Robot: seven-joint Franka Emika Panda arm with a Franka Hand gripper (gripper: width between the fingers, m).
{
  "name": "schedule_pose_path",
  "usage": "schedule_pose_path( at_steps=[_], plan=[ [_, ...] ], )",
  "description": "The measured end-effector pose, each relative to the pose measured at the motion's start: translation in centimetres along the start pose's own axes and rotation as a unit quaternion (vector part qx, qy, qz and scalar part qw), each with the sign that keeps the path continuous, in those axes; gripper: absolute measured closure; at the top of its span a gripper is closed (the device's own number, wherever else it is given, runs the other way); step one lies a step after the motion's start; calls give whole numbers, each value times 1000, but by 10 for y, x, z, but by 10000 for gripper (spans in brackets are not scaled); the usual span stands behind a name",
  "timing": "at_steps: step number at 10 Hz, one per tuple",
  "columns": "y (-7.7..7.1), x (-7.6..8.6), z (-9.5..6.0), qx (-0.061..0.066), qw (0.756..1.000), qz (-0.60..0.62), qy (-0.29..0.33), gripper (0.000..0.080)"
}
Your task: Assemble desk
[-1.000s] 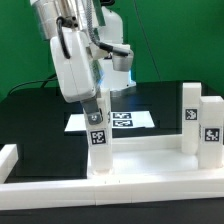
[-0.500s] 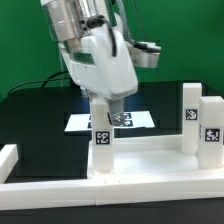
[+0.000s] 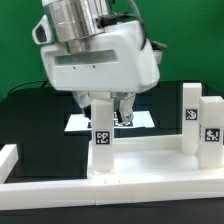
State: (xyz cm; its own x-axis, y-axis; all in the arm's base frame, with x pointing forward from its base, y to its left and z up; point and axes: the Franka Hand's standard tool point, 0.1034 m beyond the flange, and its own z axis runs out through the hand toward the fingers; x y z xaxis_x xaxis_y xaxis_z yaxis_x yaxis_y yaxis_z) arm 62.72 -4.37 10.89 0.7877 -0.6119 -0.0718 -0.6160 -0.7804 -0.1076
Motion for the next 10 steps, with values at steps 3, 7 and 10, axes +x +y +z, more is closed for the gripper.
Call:
schedule_pose_path(
  at_steps=[3,7,10],
  plan=[
    [-2,2,2,-15,981,-191,3,151],
    [-3,2,2,-14,986,-167,4,361],
    [0,3,2,-15,999,-47,5,504]
  ],
)
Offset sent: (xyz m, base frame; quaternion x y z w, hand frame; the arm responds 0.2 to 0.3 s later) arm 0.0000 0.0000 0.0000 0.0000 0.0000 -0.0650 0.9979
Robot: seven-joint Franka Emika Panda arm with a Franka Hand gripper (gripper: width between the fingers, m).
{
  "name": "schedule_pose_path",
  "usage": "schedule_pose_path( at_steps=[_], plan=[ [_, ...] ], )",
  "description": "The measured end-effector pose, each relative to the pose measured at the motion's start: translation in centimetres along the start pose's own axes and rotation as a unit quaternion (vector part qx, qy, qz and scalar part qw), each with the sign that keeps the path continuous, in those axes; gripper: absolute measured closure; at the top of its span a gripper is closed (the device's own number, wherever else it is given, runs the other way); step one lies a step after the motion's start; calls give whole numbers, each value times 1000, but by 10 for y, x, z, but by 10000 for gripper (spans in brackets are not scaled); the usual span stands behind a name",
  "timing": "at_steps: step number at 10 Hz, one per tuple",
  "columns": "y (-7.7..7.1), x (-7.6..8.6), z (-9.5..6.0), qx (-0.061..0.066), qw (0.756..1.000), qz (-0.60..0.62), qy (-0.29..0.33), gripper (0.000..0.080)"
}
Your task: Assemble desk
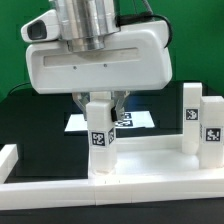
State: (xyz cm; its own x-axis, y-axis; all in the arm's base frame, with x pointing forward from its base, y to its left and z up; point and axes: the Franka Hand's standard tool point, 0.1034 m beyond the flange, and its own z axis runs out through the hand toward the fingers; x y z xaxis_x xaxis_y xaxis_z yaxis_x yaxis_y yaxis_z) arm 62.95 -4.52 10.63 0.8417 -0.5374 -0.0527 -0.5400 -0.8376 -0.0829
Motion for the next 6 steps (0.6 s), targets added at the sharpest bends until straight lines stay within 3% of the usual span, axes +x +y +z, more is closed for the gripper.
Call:
schedule_pose_path(
  at_steps=[2,3,5,6],
  plan=[
    [1,2,-2,1,993,116,-1,506],
    [0,2,-3,5,978,208,-3,506],
    [-7,4,-6,13,934,358,-3,506],
    [-12,2,-4,20,898,439,0,506]
  ],
)
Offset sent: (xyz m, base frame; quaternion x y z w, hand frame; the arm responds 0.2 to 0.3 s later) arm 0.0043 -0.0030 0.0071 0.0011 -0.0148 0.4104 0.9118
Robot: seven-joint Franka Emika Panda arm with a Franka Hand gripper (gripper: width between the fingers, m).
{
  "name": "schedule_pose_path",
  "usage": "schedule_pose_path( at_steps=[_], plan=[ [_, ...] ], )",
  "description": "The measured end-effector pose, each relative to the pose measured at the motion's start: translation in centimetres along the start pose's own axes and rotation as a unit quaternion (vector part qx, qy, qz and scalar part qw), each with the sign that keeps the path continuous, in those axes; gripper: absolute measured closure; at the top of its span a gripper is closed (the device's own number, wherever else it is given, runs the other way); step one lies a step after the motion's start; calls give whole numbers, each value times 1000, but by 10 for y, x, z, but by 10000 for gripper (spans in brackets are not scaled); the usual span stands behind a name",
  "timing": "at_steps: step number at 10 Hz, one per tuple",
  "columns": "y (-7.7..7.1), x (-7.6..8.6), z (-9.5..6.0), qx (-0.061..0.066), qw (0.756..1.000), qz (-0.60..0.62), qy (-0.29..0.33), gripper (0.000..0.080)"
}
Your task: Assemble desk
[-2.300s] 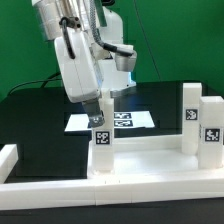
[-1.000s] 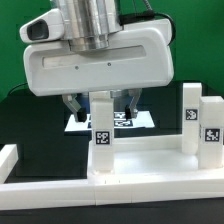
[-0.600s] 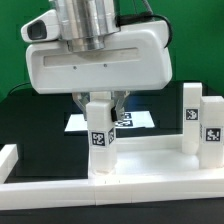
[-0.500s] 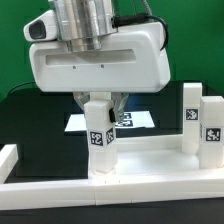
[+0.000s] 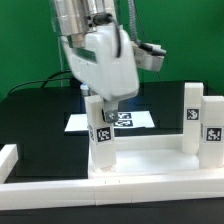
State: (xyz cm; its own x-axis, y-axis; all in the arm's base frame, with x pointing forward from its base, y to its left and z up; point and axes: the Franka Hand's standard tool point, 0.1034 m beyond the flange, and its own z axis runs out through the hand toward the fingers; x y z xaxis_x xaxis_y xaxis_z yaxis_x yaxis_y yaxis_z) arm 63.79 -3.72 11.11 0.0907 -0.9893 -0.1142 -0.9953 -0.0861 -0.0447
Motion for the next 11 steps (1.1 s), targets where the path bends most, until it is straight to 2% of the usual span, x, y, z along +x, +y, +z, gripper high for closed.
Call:
schedule_pose_path(
  at_steps=[2,4,6,7,8,9,10,11],
  plan=[
    [-1,-1,3,6,998,68,3,506],
    [-1,-2,5,6,996,92,4,506],
    [-1,-3,5,6,998,60,4,255],
    [4,-5,5,-10,1000,-2,-3,183],
    [7,-5,4,-17,995,-97,-5,183],
    [11,-5,5,-27,979,-201,-8,157],
    [15,-3,8,-29,960,-279,-11,157],
    [15,-3,8,-29,952,-305,-12,151]
  ],
)
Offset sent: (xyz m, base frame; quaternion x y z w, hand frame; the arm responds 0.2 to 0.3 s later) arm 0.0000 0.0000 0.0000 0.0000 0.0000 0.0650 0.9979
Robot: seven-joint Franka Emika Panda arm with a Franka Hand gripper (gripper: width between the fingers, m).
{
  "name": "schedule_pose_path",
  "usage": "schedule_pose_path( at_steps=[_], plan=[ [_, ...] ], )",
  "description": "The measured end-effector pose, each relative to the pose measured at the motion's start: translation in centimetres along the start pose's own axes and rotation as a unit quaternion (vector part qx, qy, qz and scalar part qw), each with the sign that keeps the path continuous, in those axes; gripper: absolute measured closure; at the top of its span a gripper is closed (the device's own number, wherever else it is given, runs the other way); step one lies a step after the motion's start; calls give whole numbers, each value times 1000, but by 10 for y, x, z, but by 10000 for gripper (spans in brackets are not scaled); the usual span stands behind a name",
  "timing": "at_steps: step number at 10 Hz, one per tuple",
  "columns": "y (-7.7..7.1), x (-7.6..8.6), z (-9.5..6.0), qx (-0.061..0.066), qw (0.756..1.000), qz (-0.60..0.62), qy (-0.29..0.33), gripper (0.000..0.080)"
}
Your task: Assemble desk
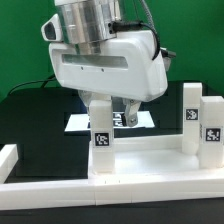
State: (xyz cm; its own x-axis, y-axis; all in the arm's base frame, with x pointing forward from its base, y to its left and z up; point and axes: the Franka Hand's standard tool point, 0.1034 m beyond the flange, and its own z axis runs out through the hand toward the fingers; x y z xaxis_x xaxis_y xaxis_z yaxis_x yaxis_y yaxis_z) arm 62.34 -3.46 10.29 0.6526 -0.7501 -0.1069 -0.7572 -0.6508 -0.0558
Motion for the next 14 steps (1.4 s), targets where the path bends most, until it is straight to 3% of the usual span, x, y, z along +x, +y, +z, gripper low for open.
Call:
schedule_pose_path(
  at_steps=[3,4,6,7,8,9,10,11,12,13,14],
  plan=[
    [1,2,-1,-2,990,-144,2,150],
    [2,10,-6,-10,965,-263,12,150],
    [3,25,-9,-11,913,-405,46,150],
    [7,29,-10,-10,909,-413,52,150],
    [6,28,-9,-10,920,-388,51,150],
    [6,28,-9,-10,920,-389,51,260],
    [6,28,-9,-9,928,-370,51,260],
    [5,27,-9,-7,939,-339,51,438],
    [5,27,-9,-5,953,-300,51,438],
    [5,27,-9,-3,961,-273,51,511],
    [5,27,-9,-2,965,-256,51,511]
  ],
)
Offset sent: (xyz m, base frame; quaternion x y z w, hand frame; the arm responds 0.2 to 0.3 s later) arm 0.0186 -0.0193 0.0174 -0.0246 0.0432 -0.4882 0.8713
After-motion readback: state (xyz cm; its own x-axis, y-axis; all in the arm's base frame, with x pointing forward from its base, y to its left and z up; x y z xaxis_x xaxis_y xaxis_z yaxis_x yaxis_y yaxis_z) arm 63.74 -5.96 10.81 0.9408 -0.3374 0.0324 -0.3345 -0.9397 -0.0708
